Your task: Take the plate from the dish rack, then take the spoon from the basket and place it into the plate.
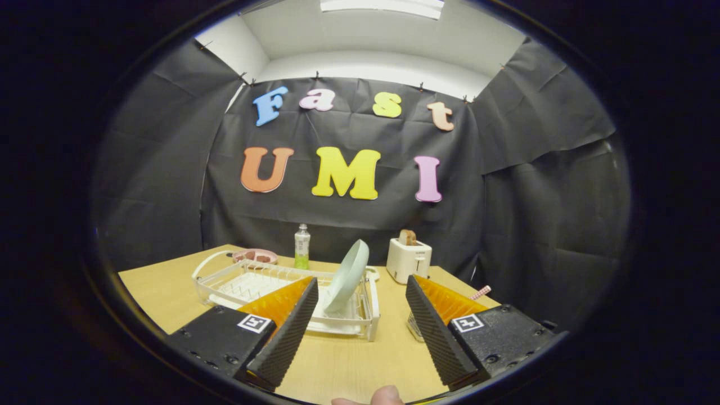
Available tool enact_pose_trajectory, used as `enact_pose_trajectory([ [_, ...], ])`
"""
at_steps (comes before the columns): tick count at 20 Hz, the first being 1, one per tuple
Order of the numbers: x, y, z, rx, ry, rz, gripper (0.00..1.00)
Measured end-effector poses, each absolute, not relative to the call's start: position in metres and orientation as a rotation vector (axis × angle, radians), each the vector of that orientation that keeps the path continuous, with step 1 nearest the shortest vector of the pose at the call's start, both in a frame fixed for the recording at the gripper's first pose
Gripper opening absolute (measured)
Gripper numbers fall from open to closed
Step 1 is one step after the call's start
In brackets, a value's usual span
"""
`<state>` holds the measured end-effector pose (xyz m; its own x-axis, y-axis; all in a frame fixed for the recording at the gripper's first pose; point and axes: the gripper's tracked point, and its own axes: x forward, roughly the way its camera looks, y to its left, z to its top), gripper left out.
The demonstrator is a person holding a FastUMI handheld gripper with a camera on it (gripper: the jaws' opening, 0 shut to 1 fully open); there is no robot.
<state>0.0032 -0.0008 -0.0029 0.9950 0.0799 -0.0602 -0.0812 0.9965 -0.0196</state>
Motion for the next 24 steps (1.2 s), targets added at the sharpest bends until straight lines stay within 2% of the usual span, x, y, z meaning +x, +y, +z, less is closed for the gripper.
enact_pose_trajectory([
  [4,0.026,-0.005,0.018,-0.037,0.125,0.158,1.00],
  [10,0.077,-0.018,0.072,-0.099,0.213,0.196,1.00],
  [16,0.139,-0.010,0.102,-0.065,0.404,0.264,1.00],
  [20,0.172,0.011,0.086,0.003,0.622,0.319,1.00],
  [24,0.198,0.018,0.051,0.075,0.794,0.309,1.00],
])
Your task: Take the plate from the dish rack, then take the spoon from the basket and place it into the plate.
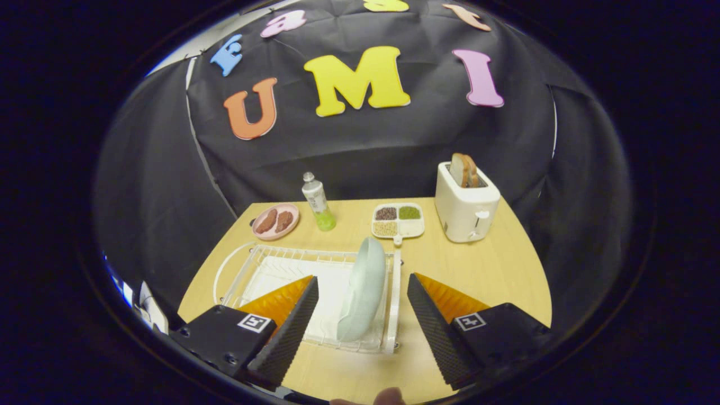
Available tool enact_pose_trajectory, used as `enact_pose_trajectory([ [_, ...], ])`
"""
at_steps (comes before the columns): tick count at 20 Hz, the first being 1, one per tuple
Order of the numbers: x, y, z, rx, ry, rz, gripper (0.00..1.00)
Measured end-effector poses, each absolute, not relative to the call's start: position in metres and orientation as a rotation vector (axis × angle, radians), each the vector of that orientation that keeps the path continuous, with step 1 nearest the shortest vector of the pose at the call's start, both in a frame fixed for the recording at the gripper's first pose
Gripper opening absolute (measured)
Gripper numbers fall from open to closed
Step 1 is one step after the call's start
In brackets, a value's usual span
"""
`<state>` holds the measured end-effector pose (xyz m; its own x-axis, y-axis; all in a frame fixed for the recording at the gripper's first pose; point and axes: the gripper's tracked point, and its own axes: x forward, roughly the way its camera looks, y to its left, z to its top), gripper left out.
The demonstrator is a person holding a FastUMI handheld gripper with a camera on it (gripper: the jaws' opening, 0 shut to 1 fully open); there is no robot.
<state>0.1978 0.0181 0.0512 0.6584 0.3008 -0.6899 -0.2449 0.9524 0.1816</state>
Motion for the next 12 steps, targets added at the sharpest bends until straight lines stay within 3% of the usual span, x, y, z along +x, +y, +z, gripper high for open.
enact_pose_trajectory([
  [5,0.222,0.030,0.009,0.112,0.928,0.297,0.98],
  [12,0.236,0.059,-0.030,0.108,1.031,0.256,0.78],
])
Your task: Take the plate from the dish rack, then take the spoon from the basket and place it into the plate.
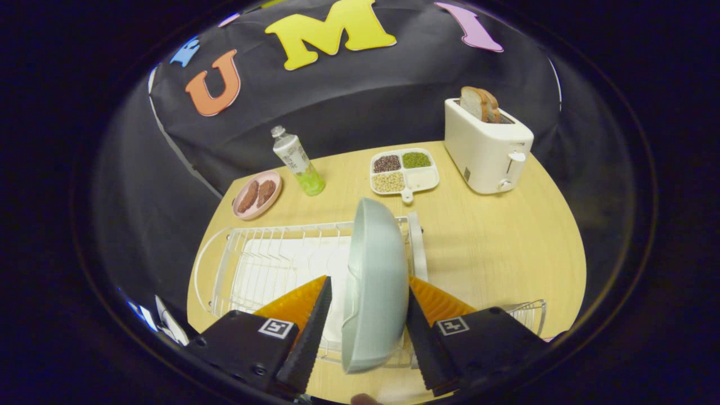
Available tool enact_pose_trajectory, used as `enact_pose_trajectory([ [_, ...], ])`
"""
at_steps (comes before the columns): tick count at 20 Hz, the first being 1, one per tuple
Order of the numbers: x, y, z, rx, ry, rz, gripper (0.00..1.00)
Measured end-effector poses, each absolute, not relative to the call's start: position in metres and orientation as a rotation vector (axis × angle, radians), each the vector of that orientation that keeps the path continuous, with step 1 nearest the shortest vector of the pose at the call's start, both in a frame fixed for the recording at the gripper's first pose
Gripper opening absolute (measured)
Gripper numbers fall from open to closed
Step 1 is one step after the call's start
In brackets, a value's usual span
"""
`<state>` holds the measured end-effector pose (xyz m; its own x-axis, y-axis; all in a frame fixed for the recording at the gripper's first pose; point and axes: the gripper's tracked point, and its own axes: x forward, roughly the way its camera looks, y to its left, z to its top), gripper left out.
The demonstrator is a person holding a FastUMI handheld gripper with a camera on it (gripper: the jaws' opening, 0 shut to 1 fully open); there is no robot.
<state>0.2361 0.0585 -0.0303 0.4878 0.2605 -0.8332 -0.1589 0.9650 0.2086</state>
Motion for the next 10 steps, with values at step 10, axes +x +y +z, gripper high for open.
enact_pose_trajectory([
  [10,0.241,0.042,-0.036,0.050,1.042,0.015,0.38],
])
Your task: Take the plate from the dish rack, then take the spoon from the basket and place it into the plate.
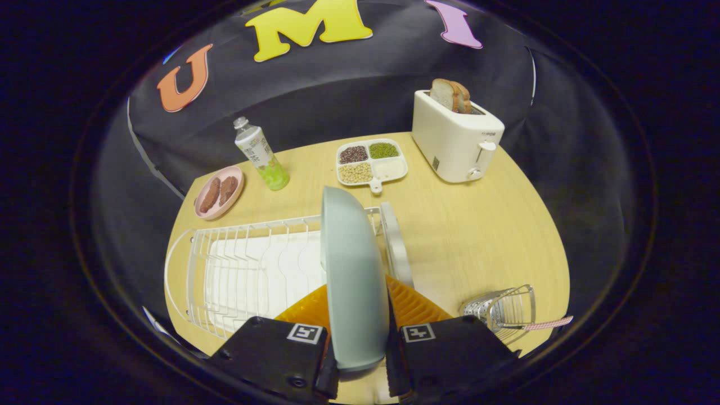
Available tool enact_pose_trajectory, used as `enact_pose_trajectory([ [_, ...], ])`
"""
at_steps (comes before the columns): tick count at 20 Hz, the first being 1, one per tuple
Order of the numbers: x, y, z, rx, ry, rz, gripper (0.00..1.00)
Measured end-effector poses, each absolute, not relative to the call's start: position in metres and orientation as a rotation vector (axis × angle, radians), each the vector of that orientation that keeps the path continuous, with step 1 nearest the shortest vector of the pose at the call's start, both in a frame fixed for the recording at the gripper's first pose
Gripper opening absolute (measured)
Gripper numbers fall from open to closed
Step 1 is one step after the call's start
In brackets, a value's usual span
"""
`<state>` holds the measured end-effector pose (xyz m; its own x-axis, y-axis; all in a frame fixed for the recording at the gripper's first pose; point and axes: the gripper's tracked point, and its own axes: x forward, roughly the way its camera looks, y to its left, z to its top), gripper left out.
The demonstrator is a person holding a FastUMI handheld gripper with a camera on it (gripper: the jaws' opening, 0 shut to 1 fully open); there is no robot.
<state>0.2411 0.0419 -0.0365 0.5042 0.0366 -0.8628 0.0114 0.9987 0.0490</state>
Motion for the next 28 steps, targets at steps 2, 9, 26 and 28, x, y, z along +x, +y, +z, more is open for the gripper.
enact_pose_trajectory([
  [2,0.247,0.037,-0.025,0.024,1.012,-0.041,0.35],
  [9,0.244,0.033,0.025,-0.030,0.875,-0.089,0.34],
  [26,0.040,0.017,-0.008,0.206,0.707,0.208,0.34],
  [28,0.026,0.016,-0.033,0.239,0.725,0.222,0.34],
])
